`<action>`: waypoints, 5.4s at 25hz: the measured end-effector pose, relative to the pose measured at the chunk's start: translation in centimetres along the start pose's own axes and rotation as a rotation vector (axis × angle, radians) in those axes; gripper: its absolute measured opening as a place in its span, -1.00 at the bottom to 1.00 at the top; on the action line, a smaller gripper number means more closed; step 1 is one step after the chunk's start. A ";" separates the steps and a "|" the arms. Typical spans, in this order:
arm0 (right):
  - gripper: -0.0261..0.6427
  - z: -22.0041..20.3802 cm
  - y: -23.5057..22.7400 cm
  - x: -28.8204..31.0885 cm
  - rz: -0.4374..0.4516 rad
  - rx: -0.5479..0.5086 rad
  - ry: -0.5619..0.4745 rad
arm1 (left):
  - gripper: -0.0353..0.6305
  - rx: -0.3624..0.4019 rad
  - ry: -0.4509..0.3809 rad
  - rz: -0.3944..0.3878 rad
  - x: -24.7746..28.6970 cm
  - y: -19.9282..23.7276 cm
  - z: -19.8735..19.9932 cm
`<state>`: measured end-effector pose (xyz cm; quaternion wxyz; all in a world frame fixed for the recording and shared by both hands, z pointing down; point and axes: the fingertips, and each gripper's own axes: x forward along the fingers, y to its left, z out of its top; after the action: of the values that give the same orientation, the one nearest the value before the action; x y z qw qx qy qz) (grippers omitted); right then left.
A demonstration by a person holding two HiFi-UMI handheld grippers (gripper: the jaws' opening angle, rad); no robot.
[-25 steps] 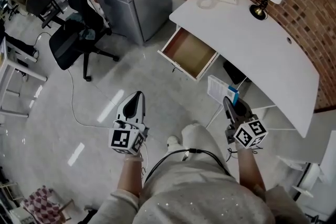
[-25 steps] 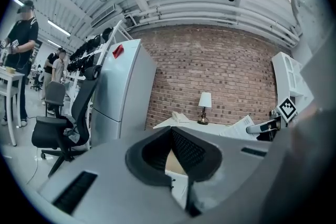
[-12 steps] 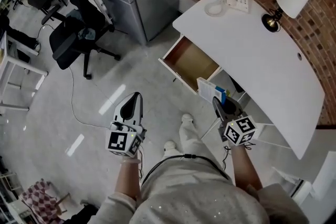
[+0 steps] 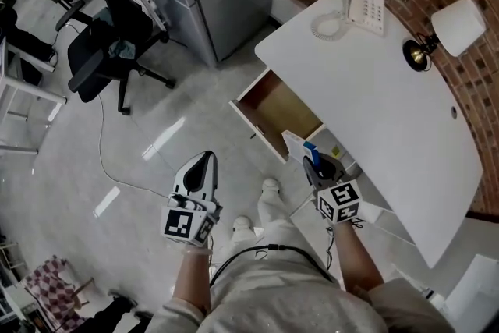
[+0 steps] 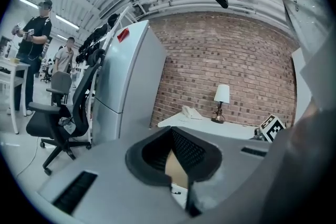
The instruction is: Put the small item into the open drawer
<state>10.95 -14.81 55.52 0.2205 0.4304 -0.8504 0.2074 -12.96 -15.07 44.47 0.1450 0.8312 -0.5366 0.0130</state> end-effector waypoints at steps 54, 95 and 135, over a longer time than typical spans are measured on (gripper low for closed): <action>-0.59 -13.9 -3.7 16.1 0.111 -0.596 0.540 | -0.88 -0.118 0.116 0.155 3.9 1.8 -9.6; -0.91 4.7 -0.5 5.7 0.023 -0.267 0.122 | -0.88 0.010 -0.035 0.002 4.6 0.6 2.7; -0.91 22.5 1.0 -3.9 0.034 -0.089 -0.402 | -0.88 0.075 -0.236 0.038 1.6 2.6 13.7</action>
<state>7.79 -24.02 34.81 0.0615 0.4386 -0.8927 0.0832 -16.48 -20.99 32.27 0.0491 0.8215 -0.5646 -0.0622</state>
